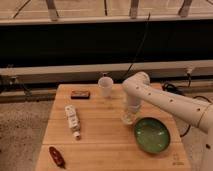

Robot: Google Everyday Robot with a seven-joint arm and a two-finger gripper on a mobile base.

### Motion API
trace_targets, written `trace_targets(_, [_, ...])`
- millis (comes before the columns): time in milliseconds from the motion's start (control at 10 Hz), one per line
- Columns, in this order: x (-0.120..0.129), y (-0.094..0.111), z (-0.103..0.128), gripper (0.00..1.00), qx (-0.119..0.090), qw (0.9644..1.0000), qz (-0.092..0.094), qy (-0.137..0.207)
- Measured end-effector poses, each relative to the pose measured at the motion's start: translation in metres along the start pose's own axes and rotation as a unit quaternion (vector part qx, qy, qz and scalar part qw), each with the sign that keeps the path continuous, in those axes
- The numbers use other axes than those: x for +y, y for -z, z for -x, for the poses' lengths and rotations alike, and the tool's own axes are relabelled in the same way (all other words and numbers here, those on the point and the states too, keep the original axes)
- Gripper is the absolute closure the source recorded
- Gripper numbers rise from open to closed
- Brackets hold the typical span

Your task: Place the white sponge in the ceramic bowl

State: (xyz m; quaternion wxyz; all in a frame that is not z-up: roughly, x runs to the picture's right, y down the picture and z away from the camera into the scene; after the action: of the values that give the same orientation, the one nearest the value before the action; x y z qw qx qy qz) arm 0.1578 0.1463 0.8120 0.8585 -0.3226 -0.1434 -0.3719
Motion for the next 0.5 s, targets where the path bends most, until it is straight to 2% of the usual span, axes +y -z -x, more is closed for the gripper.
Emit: trace_targets(500, [0.038, -0.001, -0.011, 1.00, -0.012, 0.9998, -0.002, -0.013])
